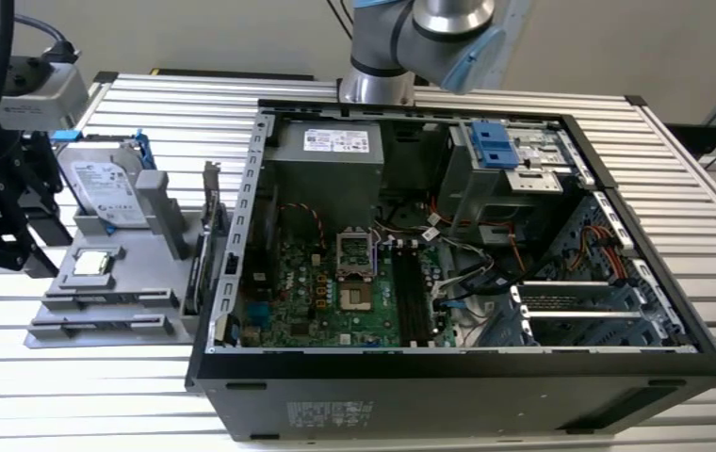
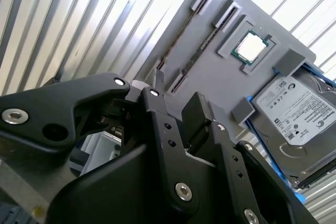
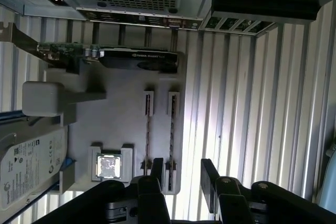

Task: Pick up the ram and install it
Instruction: 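Pick up the ram and move it above insertion slot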

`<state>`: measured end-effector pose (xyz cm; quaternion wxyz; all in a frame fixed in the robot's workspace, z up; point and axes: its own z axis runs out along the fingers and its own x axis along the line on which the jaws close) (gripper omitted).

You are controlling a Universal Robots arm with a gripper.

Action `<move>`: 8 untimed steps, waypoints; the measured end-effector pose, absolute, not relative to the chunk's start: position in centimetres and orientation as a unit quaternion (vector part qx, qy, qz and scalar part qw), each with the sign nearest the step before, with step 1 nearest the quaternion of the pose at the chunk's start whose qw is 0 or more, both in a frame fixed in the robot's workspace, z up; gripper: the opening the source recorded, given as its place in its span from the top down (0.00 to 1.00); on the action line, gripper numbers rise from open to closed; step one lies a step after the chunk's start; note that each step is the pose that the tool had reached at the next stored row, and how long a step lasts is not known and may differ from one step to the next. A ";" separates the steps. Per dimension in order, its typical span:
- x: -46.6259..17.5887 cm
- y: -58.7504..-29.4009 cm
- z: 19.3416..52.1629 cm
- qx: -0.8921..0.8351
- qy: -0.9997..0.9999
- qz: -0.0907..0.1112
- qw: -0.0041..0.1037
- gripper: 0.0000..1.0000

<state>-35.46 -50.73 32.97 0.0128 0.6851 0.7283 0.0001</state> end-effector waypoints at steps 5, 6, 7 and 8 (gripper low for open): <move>-35.6 -50.7 32.7 0.685 0.728 0.000 0.012 0.00; -35.6 -50.7 32.7 0.685 0.728 0.000 0.012 0.00; -35.7 -50.7 32.6 0.685 0.728 0.000 0.012 0.00; -35.7 -50.7 32.6 0.685 0.728 0.000 0.012 0.00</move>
